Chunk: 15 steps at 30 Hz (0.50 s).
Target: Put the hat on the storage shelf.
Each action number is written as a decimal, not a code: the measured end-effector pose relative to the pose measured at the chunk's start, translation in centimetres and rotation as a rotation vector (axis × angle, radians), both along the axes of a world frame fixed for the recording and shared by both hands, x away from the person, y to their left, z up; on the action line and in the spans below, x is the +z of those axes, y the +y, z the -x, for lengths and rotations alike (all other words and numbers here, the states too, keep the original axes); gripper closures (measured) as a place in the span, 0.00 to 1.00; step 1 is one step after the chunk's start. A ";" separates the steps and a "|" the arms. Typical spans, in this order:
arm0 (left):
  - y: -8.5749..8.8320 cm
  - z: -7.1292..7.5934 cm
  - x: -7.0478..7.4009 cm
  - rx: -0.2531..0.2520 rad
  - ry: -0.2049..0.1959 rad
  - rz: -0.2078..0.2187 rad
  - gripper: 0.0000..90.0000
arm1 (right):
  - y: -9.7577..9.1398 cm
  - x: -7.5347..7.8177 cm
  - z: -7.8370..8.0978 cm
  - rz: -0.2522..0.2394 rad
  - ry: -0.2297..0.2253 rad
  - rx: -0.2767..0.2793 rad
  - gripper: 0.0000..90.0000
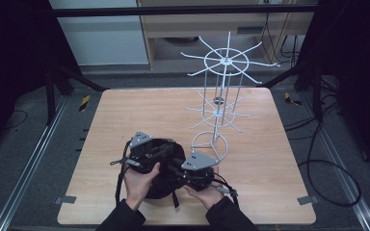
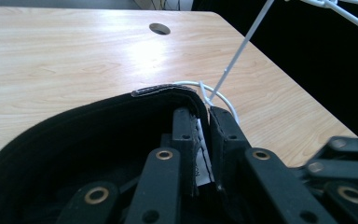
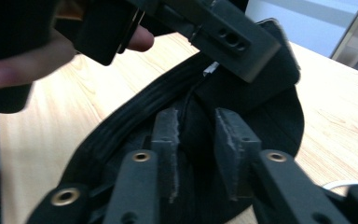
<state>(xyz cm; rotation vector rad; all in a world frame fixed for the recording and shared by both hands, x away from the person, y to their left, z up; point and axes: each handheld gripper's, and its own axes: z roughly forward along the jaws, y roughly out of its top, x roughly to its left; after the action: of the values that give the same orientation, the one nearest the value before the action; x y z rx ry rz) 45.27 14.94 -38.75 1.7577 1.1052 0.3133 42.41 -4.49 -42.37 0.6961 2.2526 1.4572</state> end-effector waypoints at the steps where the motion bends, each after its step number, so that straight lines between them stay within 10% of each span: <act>1: 0.2 0.0 0.1 0.000 -0.004 0.004 0.90 | -0.2 0.2 0.1 -0.016 0.008 0.005 0.72; 15: 3.6 1.9 2.3 -0.051 -0.111 0.048 0.91 | -5.2 2.3 -0.5 -0.086 0.020 -0.089 0.61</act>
<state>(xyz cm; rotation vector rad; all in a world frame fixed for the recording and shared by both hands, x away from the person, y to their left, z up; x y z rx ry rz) 43.34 18.56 -36.44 1.7027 0.9799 0.3462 42.87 -9.64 -40.02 0.8302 2.1556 1.5177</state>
